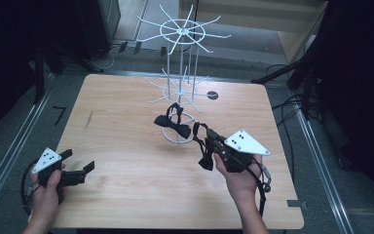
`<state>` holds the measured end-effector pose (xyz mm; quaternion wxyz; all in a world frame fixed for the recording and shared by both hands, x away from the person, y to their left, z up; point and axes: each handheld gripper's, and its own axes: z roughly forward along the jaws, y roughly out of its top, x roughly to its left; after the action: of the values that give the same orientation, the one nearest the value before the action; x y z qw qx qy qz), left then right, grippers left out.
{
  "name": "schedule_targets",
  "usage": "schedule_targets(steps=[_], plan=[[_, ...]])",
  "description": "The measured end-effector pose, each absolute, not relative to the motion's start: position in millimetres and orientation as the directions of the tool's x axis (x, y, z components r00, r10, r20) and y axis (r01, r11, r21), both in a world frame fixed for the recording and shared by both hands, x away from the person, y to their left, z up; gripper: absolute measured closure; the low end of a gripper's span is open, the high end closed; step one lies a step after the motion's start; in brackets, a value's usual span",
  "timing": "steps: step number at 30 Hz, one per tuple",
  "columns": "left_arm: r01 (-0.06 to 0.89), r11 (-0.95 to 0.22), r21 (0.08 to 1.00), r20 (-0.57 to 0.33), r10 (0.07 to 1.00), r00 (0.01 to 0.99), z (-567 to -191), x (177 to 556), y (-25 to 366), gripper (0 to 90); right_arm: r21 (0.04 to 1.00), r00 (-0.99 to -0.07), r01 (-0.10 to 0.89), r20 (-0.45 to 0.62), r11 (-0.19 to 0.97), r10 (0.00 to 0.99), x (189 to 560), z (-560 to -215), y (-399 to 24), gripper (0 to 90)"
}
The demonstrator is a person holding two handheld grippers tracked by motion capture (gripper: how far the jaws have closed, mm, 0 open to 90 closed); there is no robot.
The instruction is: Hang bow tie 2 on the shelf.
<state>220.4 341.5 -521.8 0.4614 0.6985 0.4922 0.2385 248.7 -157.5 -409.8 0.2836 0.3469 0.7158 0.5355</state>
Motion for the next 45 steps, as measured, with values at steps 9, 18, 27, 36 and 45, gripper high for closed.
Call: schedule_targets(steps=[9,18,27,36,45], plan=[[0.468,-0.087,0.88,-0.124,0.908,0.4,-522,220,341,0.0,0.967,-0.602,0.174,-0.047,0.188,0.797,254,-397,-155,90.0],[0.468,-0.088,0.879,-0.124,0.907,0.402,-522,221,342,0.0,0.971,-0.607,0.153,-0.054,0.183,0.793,259,-386,-152,90.0],[0.468,-0.09,0.879,-0.122,0.907,0.403,-522,221,342,0.0,0.973,-0.607,0.139,-0.062,0.183,0.792,261,-377,-153,90.0],[0.466,-0.087,0.881,-0.123,0.907,0.403,-522,221,342,0.0,0.974,-0.607,0.135,-0.063,0.181,0.792,266,-370,-152,90.0],[0.465,-0.088,0.881,-0.122,0.907,0.403,-522,221,341,0.0,0.968,-0.591,0.165,-0.058,0.191,0.805,284,-379,-154,90.0]])
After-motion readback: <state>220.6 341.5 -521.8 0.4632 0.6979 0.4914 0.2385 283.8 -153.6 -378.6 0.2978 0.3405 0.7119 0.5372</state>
